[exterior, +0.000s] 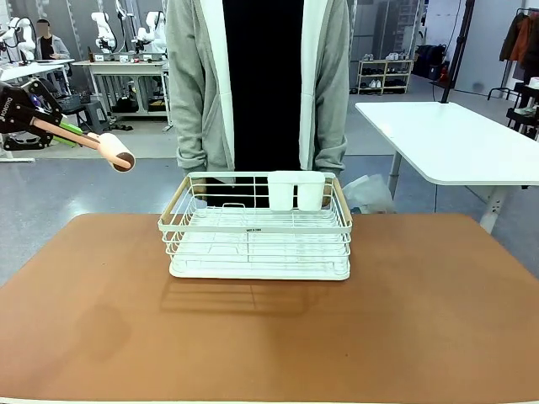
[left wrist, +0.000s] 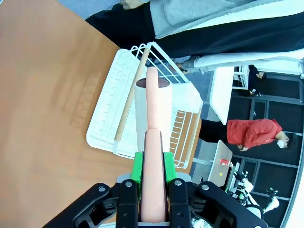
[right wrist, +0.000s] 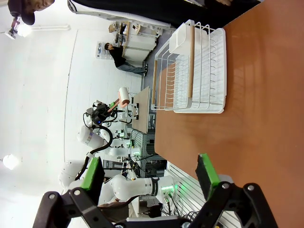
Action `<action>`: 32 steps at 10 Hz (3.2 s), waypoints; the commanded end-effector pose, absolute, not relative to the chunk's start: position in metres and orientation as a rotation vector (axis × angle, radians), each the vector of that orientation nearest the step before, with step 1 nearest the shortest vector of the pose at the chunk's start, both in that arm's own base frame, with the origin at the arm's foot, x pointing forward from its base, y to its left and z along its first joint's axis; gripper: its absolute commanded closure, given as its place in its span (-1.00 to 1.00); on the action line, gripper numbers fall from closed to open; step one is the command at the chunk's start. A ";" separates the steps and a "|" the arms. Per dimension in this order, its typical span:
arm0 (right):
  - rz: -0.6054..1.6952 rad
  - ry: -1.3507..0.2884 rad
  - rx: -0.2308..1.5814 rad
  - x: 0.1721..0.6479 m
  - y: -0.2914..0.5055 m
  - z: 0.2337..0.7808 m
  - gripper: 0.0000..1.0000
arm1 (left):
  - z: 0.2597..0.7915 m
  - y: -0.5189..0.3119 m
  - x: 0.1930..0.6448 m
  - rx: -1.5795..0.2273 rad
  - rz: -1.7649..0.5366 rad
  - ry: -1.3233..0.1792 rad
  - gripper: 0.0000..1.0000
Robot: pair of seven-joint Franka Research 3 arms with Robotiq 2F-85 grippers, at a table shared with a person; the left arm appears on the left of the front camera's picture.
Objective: Clean the table.
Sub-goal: Clean the table with the Lint Roller when the human lifts the Dish drying rack.
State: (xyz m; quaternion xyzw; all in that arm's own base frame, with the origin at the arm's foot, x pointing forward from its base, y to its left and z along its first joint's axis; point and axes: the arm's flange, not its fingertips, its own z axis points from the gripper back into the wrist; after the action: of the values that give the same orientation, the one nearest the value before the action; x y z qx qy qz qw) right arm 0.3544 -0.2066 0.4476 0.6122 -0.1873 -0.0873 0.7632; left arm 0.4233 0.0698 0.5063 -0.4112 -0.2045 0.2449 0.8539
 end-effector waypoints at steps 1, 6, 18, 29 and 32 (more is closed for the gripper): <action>-0.198 -0.407 1.348 0.352 -0.204 0.452 -1.00 | 0.509 0.070 0.424 -0.862 0.531 -0.441 1.00; -0.198 -0.407 1.348 0.352 -0.204 0.452 -1.00 | 0.509 0.070 0.424 -0.862 0.531 -0.441 1.00; -0.198 -0.407 1.348 0.352 -0.204 0.452 -1.00 | 0.509 0.070 0.424 -0.862 0.531 -0.441 1.00; -0.198 -0.407 1.348 0.352 -0.204 0.452 -1.00 | 0.509 0.070 0.424 -0.862 0.531 -0.441 1.00; -0.198 -0.407 1.348 0.352 -0.204 0.452 -1.00 | 0.509 0.070 0.424 -0.862 0.531 -0.441 1.00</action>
State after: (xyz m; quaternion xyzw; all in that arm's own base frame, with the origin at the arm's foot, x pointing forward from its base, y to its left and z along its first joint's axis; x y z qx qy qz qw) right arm 0.3544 -0.2066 0.4476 0.6122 -0.1873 -0.0873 0.7632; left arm 0.4233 0.0699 0.5063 -0.4111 -0.2046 0.2450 0.8539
